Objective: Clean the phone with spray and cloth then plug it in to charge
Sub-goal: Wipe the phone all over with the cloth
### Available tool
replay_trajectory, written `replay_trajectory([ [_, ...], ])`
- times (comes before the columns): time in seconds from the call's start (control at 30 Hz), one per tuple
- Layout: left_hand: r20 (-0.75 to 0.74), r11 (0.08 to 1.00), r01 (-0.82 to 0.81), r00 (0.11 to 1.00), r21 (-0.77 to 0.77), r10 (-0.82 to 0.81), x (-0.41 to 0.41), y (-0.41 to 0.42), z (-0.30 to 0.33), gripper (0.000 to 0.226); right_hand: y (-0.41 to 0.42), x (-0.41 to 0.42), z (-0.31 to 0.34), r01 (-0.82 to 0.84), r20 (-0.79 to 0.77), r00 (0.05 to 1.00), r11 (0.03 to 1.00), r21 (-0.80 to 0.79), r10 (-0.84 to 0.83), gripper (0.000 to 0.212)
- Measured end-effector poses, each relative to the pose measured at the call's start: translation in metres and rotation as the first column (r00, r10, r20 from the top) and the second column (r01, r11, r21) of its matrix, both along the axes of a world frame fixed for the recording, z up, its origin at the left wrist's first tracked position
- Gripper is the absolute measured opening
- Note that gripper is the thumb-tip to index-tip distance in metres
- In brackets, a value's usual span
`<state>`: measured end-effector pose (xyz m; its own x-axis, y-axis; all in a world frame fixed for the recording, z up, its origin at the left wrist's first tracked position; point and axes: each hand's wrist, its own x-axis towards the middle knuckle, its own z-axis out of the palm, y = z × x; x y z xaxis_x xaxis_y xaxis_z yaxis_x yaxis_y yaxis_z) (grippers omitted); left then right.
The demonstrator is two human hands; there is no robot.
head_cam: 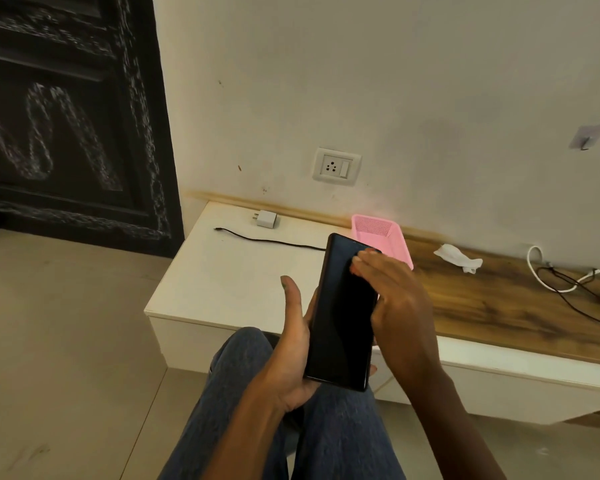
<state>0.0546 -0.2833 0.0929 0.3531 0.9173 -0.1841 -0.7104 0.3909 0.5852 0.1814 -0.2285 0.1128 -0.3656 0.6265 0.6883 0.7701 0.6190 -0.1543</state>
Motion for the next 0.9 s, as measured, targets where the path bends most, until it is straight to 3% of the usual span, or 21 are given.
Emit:
replay_trajectory([
  [0.1,-0.023,1.0,0.012,1.0,0.007,-0.012,0.005,0.0,-0.001,0.092,0.004,-0.005,0.007,0.055,-0.056,0.997,0.998,0.039,-0.053,0.031],
  [0.3,-0.039,1.0,-0.016,0.999,-0.007,0.016,0.001,0.001,-0.002,0.096,-0.009,-0.008,-0.004,-0.027,0.047,0.998,0.998,-0.048,0.029,0.046],
  [0.47,-0.045,1.0,0.019,0.999,0.013,-0.018,0.008,0.001,-0.003,0.093,0.001,-0.011,0.009,0.063,-0.017,0.998,0.997,-0.041,-0.064,0.042],
  [0.63,-0.039,1.0,-0.01,0.999,0.019,0.011,0.002,0.001,-0.004,0.093,-0.007,-0.012,-0.005,-0.023,0.113,0.993,0.998,-0.063,0.03,0.057],
  [0.8,-0.086,0.999,0.041,0.996,0.034,-0.038,0.01,0.001,-0.003,0.094,0.003,-0.01,0.012,0.065,-0.045,0.997,0.996,-0.056,-0.068,0.034],
  [0.9,-0.119,0.998,0.033,0.993,0.048,-0.027,0.01,0.0,-0.001,0.09,-0.006,-0.021,0.005,0.026,0.01,1.0,0.997,-0.067,-0.025,0.038],
])
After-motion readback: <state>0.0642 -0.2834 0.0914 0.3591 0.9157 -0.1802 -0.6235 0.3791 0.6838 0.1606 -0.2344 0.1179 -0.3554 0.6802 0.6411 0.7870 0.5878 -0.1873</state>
